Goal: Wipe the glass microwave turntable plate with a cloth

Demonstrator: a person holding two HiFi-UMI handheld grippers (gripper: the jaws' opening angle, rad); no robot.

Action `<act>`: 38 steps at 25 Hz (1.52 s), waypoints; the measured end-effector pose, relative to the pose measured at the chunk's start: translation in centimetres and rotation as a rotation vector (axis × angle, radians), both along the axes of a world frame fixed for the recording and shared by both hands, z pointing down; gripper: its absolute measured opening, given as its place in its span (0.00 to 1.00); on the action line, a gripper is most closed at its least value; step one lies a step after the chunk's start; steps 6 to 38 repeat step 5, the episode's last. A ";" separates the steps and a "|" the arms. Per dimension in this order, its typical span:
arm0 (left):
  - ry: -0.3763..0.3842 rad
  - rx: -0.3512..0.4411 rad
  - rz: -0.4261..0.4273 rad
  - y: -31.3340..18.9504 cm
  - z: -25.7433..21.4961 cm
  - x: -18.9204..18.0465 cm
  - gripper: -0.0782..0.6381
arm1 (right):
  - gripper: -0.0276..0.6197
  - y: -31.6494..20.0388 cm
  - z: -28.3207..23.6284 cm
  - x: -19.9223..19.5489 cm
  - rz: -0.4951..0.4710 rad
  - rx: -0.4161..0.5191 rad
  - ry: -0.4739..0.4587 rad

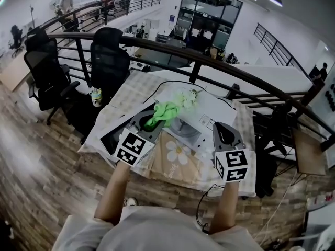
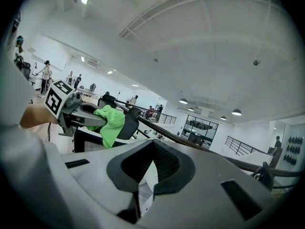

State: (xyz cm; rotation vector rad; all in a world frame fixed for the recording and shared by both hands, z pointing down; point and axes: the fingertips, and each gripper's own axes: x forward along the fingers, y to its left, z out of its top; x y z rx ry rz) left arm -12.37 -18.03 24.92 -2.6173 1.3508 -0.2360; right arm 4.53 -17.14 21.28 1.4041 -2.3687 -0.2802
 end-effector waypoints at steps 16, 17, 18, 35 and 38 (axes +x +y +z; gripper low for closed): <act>0.016 0.005 -0.002 -0.2 0.2 -0.4 0.23 | 0.06 -0.2 0.2 -0.2 -0.002 0.003 -0.003; 0.016 0.005 -0.002 -0.2 0.2 -0.4 0.23 | 0.06 -0.2 0.2 -0.2 -0.002 0.003 -0.003; 0.016 0.005 -0.002 -0.2 0.2 -0.4 0.23 | 0.06 -0.2 0.2 -0.2 -0.002 0.003 -0.003; 0.016 0.005 -0.002 -0.2 0.2 -0.4 0.23 | 0.06 -0.2 0.2 -0.2 -0.002 0.003 -0.003; 0.016 0.005 -0.002 -0.2 0.2 -0.4 0.23 | 0.06 -0.2 0.2 -0.2 -0.002 0.003 -0.003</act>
